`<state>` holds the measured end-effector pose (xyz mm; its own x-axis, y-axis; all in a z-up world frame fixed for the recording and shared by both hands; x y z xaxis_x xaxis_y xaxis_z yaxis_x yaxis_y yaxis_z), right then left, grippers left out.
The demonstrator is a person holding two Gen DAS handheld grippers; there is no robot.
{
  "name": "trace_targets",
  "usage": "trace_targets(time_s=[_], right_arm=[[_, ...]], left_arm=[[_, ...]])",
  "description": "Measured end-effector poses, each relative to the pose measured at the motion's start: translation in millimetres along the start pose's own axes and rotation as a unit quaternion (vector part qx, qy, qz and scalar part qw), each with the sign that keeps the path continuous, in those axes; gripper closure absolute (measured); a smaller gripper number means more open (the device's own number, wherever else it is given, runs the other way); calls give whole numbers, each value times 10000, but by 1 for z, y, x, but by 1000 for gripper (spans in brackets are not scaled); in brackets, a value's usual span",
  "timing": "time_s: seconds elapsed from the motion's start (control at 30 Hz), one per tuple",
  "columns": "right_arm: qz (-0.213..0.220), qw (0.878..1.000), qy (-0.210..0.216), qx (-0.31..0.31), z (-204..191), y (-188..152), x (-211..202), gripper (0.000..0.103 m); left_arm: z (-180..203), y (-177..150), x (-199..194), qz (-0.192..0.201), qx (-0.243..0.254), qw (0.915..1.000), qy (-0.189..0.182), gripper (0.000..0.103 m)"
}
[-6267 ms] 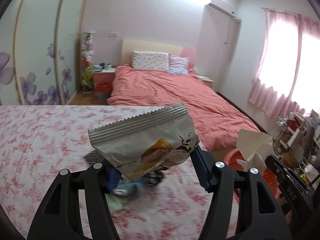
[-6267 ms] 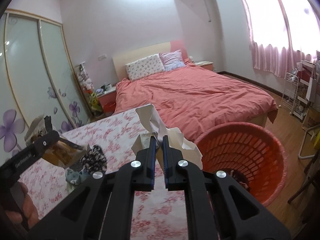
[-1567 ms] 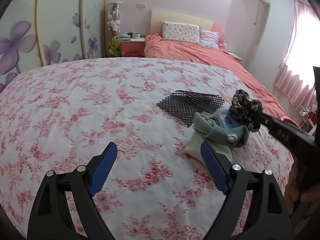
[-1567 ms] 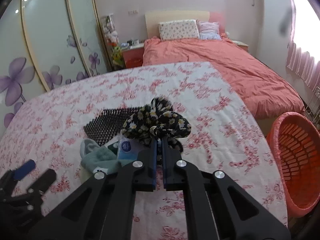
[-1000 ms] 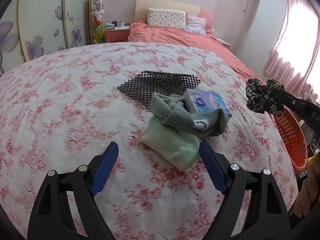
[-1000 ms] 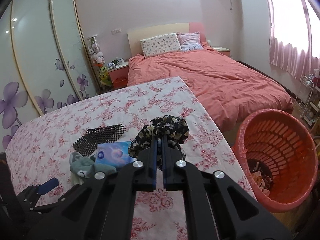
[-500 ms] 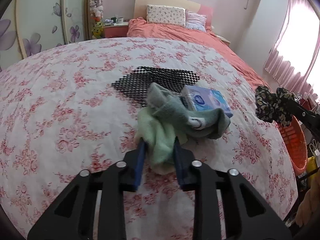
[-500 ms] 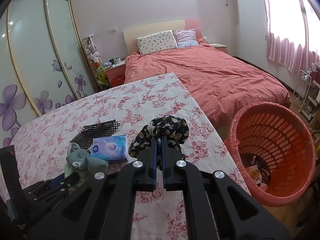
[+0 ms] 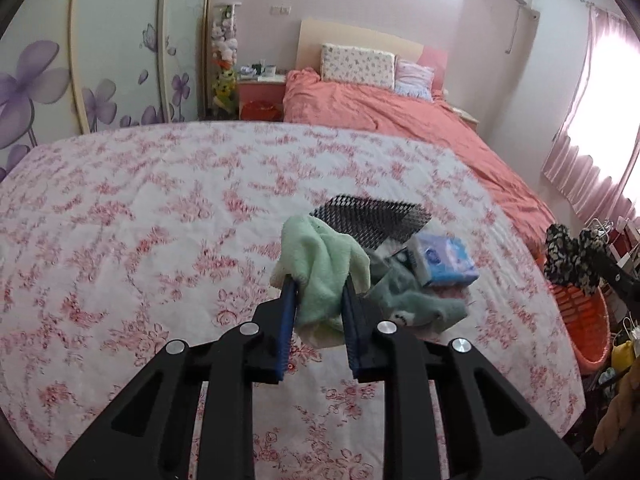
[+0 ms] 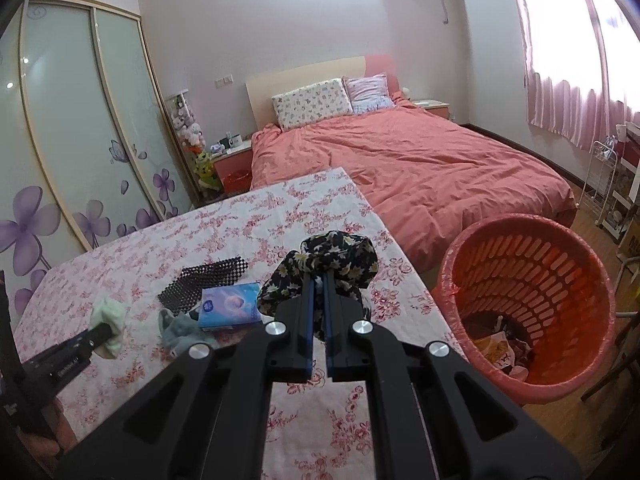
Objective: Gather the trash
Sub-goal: 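Carry the scrunchie and green towel over the basket with both tools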
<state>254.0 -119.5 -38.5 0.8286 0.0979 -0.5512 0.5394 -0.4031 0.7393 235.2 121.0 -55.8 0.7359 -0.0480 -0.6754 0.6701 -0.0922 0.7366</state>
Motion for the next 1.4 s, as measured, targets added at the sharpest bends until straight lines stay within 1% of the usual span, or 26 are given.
trace_targets(time_s=[0.13,0.27,0.47,0.6,0.77,1.0,1.27,1.4], right_arm=[[146,9999,28,48,4,6,-17,98],[279,9994,60,181,16,13,-33,98],[588,9973,-4,436,44,28,-58,98],[860,9945,-149,575,68,38,-75,98],[1140,9900,-337,762,100,49,-91,98],[1348,9837,-546,1055,145,62,-100,98],[1410,9785,-715,1325,188,69,-93,98],[1456,9764,-749,1409,206,74,-91,98]], left_arm=[[14,8,-11,121,66,9998,-132,81],[36,15,-20,212,173,9990,-347,81],[80,27,-30,367,420,9960,-697,81],[112,36,-35,481,601,9924,-960,81],[158,49,-41,650,871,9854,-1308,81],[223,61,-40,777,1210,9735,-1777,81],[288,63,-34,824,1576,9584,-2234,81],[311,61,-29,797,1709,9526,-2388,81]])
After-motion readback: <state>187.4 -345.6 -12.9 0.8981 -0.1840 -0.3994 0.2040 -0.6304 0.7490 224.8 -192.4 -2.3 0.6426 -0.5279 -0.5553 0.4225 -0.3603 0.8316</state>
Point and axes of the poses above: each gripper's, at about its wrist camera, not at the fingertips, and x roughly the way its jaws point, z to its right, y to its top, the point moved 10 cm from there along x, roughly the way its jaws point, and after that the axes turned 13 degrees about x, right-handed, at the moved point
